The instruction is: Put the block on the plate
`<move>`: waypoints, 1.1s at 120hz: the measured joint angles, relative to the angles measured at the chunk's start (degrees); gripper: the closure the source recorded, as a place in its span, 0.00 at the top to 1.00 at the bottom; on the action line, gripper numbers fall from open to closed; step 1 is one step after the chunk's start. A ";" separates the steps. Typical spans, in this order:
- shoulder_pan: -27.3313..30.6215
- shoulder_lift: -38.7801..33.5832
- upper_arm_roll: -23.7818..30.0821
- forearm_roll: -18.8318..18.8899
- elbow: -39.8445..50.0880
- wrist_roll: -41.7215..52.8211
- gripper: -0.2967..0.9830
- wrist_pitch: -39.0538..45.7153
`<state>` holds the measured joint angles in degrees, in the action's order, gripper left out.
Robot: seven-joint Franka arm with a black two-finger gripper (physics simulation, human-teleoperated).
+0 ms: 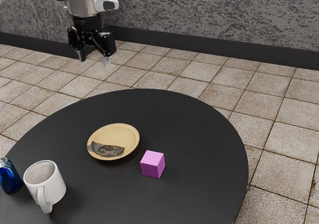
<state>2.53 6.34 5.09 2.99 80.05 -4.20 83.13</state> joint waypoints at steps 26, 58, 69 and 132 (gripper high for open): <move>0.55 1.81 1.24 0.47 0.27 -1.43 0.77 1.87; -0.47 12.01 1.89 -0.18 -2.34 -2.71 0.77 4.65; -4.28 16.93 -1.60 -1.33 -5.99 -3.13 0.77 5.60; -19.12 23.27 -14.14 -9.41 -0.92 -3.89 0.77 12.81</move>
<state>-16.58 29.61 -9.04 -6.42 79.14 -8.09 95.93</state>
